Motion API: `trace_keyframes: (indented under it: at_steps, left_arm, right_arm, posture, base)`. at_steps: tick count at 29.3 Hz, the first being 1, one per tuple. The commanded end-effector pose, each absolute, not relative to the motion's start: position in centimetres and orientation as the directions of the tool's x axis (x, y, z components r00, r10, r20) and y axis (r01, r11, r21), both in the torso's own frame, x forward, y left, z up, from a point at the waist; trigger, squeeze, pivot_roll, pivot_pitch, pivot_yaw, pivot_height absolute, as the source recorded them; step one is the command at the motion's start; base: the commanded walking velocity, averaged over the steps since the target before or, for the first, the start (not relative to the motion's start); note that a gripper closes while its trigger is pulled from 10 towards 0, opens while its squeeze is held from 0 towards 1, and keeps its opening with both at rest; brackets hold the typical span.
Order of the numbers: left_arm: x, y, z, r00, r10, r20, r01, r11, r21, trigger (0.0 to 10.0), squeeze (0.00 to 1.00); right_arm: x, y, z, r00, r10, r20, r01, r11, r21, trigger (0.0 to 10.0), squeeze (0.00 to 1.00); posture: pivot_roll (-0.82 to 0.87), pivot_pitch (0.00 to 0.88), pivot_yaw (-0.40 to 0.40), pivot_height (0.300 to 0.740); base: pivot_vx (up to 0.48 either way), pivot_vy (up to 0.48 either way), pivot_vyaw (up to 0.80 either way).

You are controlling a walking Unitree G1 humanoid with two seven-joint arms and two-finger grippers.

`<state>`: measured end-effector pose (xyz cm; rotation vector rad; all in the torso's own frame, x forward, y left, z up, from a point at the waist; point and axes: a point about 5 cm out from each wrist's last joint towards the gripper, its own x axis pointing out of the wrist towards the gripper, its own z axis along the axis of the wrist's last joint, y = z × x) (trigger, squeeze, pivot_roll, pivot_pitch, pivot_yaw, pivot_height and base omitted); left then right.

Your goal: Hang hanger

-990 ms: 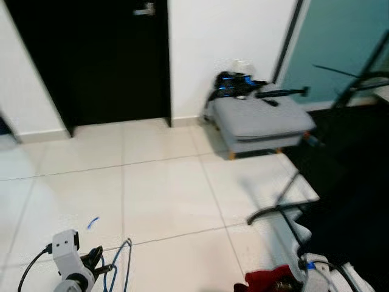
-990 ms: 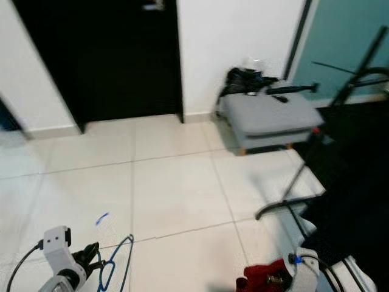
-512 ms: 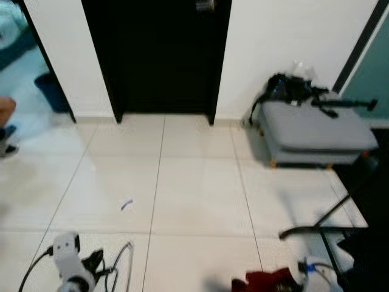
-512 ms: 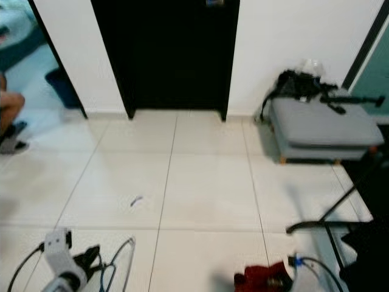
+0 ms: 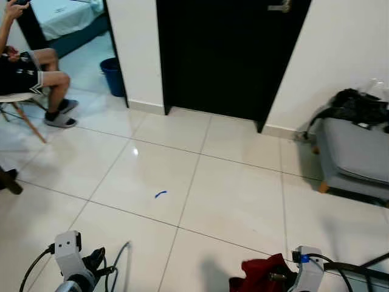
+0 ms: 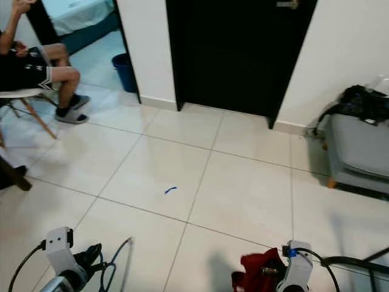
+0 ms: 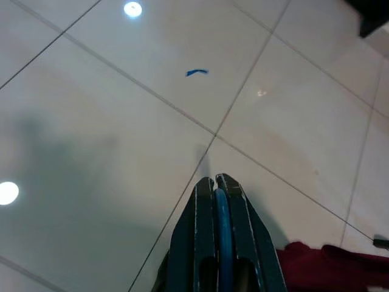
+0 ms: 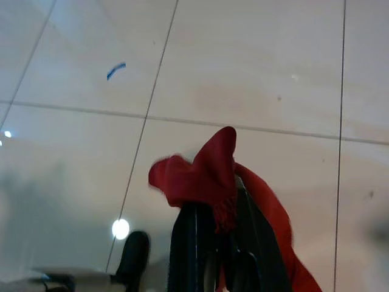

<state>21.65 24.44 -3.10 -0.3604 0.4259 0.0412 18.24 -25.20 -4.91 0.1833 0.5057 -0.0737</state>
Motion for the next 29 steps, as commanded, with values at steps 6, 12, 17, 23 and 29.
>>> trace_keyframes:
  at_steps: [6,12,17,23,29]
  left_arm:
    - [21.3,24.3,-3.4,0.904,-0.054,-0.424,-0.103,0.936,-0.337,10.0,0.0]
    - [21.3,24.2,-3.4,0.905,-0.064,-0.421,-0.09,0.937,-0.337,10.0,0.0]
    - [21.3,24.2,-3.3,0.907,-0.072,-0.414,-0.077,0.94,-0.333,10.0,0.0]
    - [21.3,24.0,-3.2,0.911,-0.092,-0.403,-0.054,0.94,-0.337,10.0,0.0]
    - [21.5,23.9,-2.9,0.918,-0.099,-0.383,-0.029,0.948,-0.316,10.0,0.0]
  right_arm:
    - [18.5,-24.9,-4.4,0.897,-0.022,-0.442,0.101,0.983,0.155,10.0,0.0]
    - [18.7,-24.8,-4.0,0.907,-0.019,-0.42,0.092,0.984,0.154,10.0,0.0]
    - [18.8,-24.6,-3.7,0.915,-0.016,-0.402,0.086,0.984,0.155,10.0,0.0]
    - [18.9,-24.3,-3.3,0.922,-0.01,-0.387,0.078,0.984,0.16,10.0,0.0]
    - [19.3,-24.4,-2.9,0.925,-0.035,-0.379,0.097,0.985,0.145,10.0,0.0]
  posture:
    - [0.08,0.132,-0.03,0.74]
    - [0.08,0.133,-0.031,0.74]
    - [0.08,0.132,-0.031,0.74]
    - [0.08,0.132,-0.031,0.74]
    - [0.09,0.118,-0.037,0.74]
  base:
    - [0.0,0.0,0.76]
    - [0.0,0.0,0.76]
    - [0.0,0.0,0.76]
    - [0.049,0.0,0.73]
    - [0.401,0.0,0.0]
